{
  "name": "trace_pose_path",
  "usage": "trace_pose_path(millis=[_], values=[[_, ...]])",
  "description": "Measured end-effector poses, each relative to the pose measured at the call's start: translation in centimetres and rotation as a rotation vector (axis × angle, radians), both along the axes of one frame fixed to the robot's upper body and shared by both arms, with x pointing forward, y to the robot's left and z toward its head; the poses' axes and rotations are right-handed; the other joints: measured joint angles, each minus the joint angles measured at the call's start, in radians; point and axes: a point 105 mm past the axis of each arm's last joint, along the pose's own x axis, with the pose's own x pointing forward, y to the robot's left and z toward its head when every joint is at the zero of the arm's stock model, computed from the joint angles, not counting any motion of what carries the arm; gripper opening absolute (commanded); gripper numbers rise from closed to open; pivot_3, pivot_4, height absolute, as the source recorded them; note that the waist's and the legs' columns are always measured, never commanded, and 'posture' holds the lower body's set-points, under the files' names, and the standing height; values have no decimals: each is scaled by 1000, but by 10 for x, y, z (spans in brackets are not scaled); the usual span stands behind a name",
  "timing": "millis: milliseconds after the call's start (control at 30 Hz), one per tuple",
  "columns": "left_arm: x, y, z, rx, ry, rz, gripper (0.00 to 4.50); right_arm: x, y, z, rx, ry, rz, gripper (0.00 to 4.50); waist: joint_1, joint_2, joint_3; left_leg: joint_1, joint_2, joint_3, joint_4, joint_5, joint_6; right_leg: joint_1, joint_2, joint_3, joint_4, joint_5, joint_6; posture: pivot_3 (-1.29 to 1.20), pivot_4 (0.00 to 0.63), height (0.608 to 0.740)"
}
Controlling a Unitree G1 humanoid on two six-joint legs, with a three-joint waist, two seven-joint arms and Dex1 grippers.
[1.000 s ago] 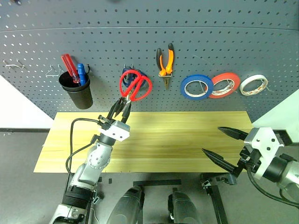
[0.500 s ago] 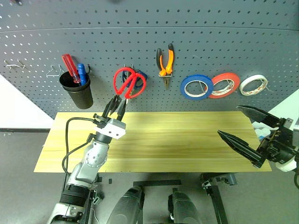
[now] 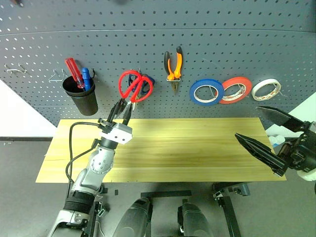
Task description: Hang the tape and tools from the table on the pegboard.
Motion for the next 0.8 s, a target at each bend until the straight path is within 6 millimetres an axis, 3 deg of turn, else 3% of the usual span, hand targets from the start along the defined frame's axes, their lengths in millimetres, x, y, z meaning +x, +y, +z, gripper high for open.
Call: trace_pose_path(millis=[333,800], values=[[8,-1,-13,-9,50,8,1101,0,0,-1,-7,7,-5,4500,0,0,0,0,0,0,0,0,0,0,0,0,0,0,0,-36,179,740],[20,-11,-16,-20,64,-9,1101,1,0,0,-17,9,-15,4500,-1,0,0,0,0,1,0,0,0,0,0,0,1,0,0,-50,181,740]])
